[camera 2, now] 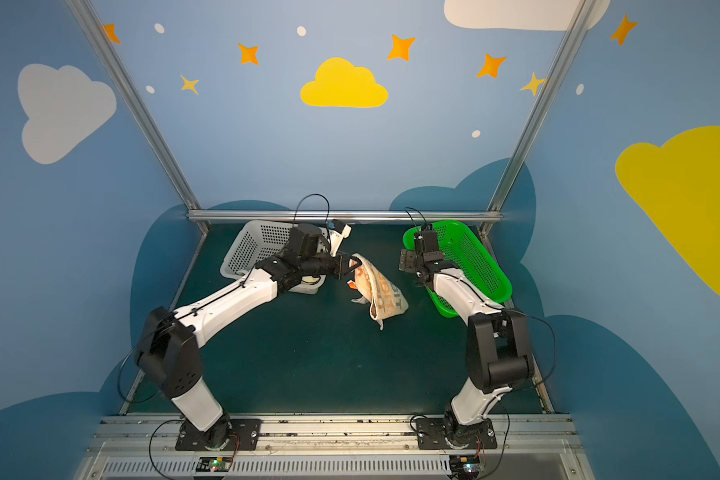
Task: Fold and stack the towels
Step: 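Lift the RABBIT towel out with the left gripper and drop it on the table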
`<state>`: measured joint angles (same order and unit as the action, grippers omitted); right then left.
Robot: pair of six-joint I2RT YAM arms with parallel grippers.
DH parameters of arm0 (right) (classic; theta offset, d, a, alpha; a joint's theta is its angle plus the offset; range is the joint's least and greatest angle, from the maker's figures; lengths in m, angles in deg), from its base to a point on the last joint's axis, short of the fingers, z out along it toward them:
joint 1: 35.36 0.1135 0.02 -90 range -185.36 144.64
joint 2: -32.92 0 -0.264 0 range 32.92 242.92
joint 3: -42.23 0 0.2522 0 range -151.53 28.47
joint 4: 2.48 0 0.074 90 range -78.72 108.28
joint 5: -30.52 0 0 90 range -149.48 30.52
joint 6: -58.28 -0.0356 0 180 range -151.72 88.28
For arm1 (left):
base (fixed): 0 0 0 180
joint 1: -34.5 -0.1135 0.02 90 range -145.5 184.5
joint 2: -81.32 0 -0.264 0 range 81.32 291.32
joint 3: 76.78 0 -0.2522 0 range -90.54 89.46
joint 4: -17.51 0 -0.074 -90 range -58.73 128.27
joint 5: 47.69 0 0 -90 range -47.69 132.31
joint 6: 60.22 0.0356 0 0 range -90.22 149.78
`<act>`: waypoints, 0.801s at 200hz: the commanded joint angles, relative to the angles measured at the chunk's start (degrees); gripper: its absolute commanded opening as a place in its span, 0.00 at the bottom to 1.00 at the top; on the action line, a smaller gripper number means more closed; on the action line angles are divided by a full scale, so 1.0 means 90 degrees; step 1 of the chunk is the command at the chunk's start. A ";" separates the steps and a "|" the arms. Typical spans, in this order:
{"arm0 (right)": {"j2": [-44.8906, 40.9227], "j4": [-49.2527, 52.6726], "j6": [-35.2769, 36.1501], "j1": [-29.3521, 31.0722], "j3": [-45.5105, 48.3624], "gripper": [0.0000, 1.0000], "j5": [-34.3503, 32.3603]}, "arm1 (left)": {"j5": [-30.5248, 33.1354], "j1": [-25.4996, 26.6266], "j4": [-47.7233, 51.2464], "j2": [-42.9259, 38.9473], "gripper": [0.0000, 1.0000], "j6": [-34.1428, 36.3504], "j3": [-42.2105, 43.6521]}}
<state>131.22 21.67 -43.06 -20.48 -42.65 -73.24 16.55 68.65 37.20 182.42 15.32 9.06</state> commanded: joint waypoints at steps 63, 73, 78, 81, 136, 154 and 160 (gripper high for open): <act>0.1597 0.0437 0.0712 -0.0227 -0.1687 0.79 0.1114 | 0.2411 -0.0740 0.0268 0.0617 0.04 -0.0695 -0.0010; 0.1761 0.0554 0.0835 -0.0227 -0.1905 0.77 0.1136 | 0.2761 -0.0864 0.0306 0.0519 0.04 -0.0710 0.0083; 0.1844 0.0610 0.0908 -0.0227 -0.1999 0.76 0.1142 | 0.2952 -0.0918 0.0335 0.0454 0.04 -0.0717 0.0124; 0.1888 0.0620 0.0948 -0.0229 -0.2046 0.76 0.1131 | 0.3069 -0.0958 0.0359 0.0413 0.04 -0.0718 0.0149; 0.2575 0.0882 0.1628 -0.0238 -0.2771 0.69 0.1087 | 0.4143 -0.1417 0.0549 -0.0272 0.04 -0.0595 0.0807; 0.2723 0.0985 0.1852 -0.0237 -0.2952 0.59 0.1255 | 0.4206 -0.1495 0.0486 -0.0425 0.04 -0.0592 0.1015; 0.2746 0.1007 0.1950 -0.0228 -0.2991 0.54 0.1356 | 0.4224 -0.1515 0.0466 -0.0466 0.04 -0.0604 0.1077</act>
<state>154.48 28.10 -29.86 -22.58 -66.86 -63.74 49.84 56.19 40.88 180.52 9.62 16.75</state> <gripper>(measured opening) 0.606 0.050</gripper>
